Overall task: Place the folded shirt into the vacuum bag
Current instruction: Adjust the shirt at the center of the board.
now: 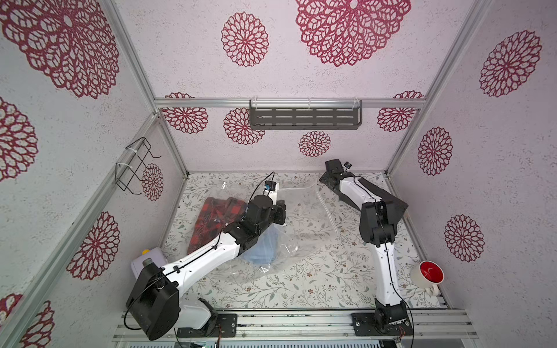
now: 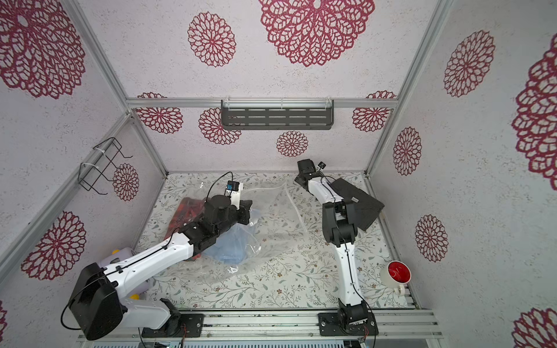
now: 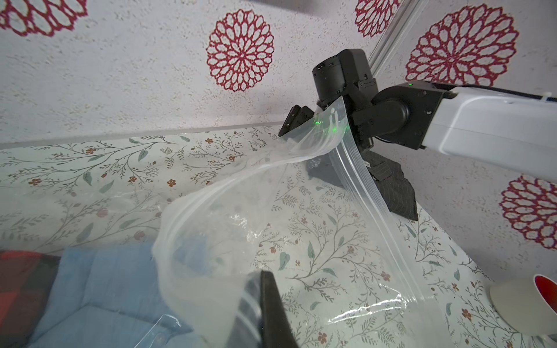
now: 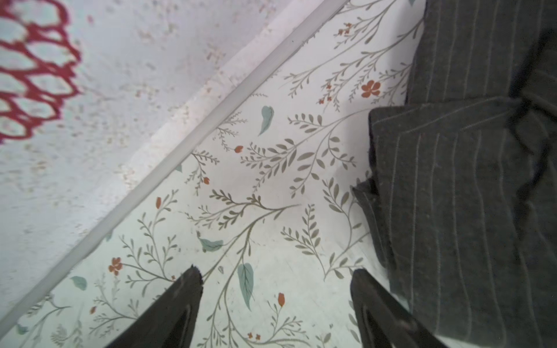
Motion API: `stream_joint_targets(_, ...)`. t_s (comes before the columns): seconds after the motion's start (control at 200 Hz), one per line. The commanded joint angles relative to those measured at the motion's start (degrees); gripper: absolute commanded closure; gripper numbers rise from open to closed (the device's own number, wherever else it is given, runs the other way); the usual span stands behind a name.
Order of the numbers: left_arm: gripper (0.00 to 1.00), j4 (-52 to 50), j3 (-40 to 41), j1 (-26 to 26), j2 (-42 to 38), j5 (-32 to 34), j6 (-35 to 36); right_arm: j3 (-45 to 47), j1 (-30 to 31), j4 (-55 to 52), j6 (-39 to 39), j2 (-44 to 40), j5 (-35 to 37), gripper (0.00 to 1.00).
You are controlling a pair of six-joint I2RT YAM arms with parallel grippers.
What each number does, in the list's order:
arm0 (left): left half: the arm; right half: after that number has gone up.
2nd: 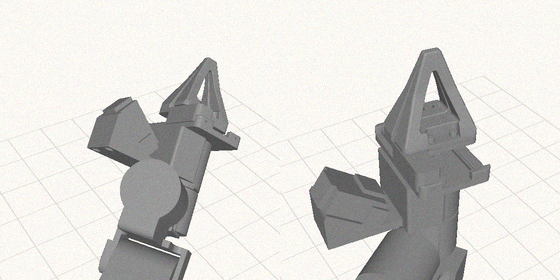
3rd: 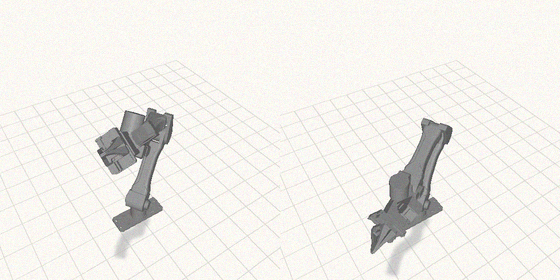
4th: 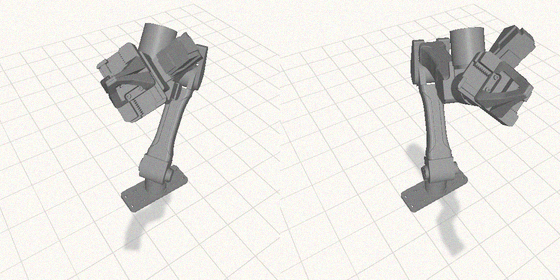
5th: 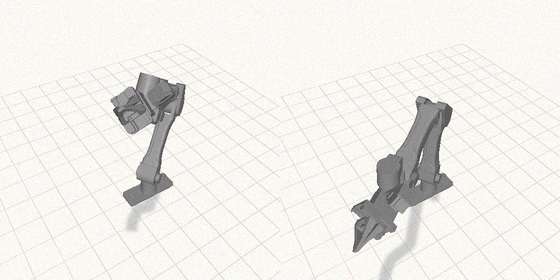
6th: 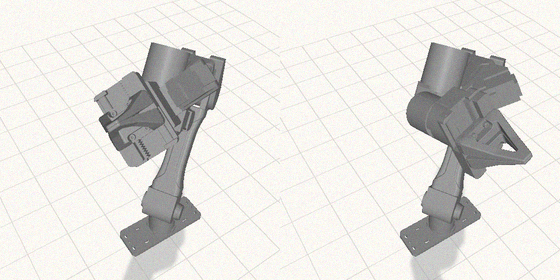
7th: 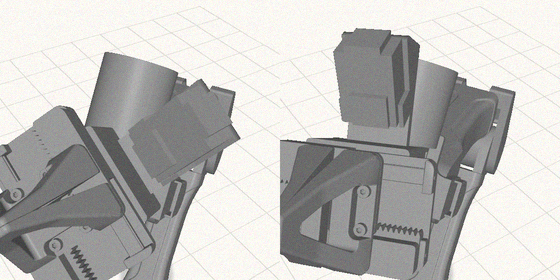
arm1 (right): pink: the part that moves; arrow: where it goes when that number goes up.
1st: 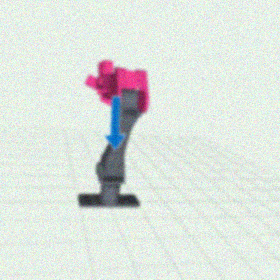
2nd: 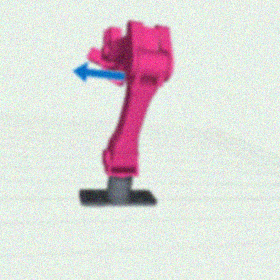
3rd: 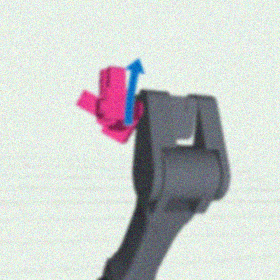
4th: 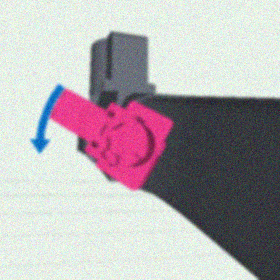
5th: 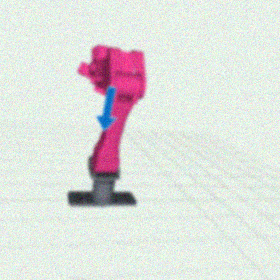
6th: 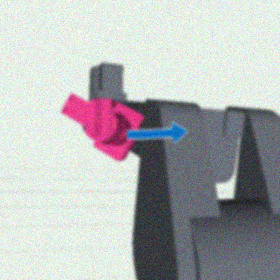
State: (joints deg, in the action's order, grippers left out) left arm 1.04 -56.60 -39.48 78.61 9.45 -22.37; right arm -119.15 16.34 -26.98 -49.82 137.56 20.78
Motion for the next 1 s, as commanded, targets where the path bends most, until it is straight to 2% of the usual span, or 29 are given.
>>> stream_joint_targets(0.0,1.00,-0.61,0.70,-0.46,-2.12,0.08,0.26,-2.19,-0.11,-5.11,-1.56,-1.09,5.24,0.18)
stream_joint_targets(0.11,1.00,-0.60,0.72,-0.57,-2.41,-0.13,0.27,-4.56,0.16,-7.67,-4.62,0.64,7.67,0.19)
stream_joint_targets(0.19,1.00,-0.69,0.77,-0.59,-2.67,-0.12,0.41,-10.41,0.83,-13.41,-8.84,3.54,11.38,0.19)
stream_joint_targets(0.295,1.00,-0.87,1.15,-0.59,-3.35,-0.01,0.53,-23.73,1.40,-23.15,-11.84,10.60,14.50,0.20)
stream_joint_targets(0.465,1.00,-0.95,1.67,-0.59,-4.93,-0.06,0.36,-50.37,1.78,-37.42,-13.02,23.90,17.17,0.23)
stream_joint_targets(0.57,1.00,-0.78,1.99,-0.67,-5.47,-0.37,0.38,-48.72,1.70,-35.99,-11.57,24.51,13.31,0.26)
stream_joint_targets(0.67,1.00,-0.82,1.94,-0.67,-5.57,-0.49,0.52,-50.65,2.49,-37.36,-11.48,26.09,15.26,0.25)
stream_joint_targets(0.846,1.00,-1.03,2.11,-0.66,-5.92,-0.48,0.50,-50.70,1.44,-42.62,-15.85,27.29,17.00,0.22)
stream_joint_targets(0.996,1.00,-1.04,2.02,-0.68,-6.01,-0.48,0.62,-50.72,0.24,-43.36,-16.31,28.47,14.99,0.22)
